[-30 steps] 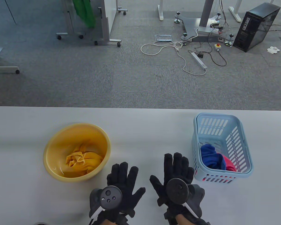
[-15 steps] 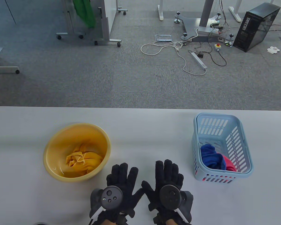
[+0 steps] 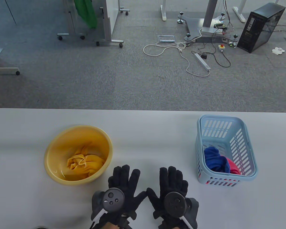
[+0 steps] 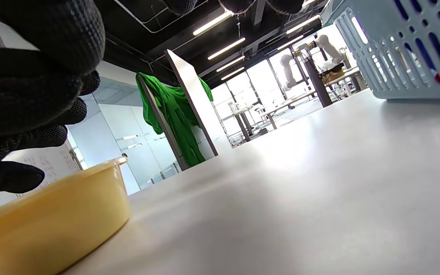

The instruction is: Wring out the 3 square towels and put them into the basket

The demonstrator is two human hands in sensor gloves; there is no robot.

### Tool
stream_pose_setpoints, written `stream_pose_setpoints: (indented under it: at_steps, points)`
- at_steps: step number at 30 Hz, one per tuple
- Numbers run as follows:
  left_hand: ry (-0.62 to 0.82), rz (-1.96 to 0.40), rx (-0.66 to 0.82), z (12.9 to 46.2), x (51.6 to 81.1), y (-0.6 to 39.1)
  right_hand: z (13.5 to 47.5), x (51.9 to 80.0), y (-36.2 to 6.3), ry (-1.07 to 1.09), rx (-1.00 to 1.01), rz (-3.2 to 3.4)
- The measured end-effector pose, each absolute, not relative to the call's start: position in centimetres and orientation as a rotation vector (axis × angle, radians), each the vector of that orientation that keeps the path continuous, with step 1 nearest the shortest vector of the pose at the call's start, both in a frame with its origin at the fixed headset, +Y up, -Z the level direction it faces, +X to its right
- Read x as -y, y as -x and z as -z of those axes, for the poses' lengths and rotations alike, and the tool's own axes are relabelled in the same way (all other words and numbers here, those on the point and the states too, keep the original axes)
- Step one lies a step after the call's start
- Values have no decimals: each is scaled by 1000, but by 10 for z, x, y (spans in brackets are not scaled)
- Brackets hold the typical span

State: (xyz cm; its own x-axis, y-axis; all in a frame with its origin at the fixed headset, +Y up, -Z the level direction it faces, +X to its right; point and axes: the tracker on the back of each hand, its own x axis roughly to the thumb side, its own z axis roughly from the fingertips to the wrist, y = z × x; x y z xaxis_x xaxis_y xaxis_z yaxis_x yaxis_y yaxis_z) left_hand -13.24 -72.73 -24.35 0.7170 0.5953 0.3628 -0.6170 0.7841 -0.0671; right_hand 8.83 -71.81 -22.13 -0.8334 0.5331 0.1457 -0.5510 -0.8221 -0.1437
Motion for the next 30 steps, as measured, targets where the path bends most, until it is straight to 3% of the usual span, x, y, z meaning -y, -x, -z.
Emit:
stream_pose_setpoints:
  at_steps: [7, 15, 25, 30]
  points:
    - [-86, -666, 356, 251, 717, 145, 218, 715, -83, -160, 230, -2553]
    - [-185, -455, 344, 266, 669, 173, 218, 714, -86, -166, 209, -2492]
    - [-116, -155, 134, 293, 634, 214, 210, 699, -80, -257, 232, -2461]
    - [-53, -219, -15, 305, 630, 247, 211, 699, -82, -261, 211, -2447]
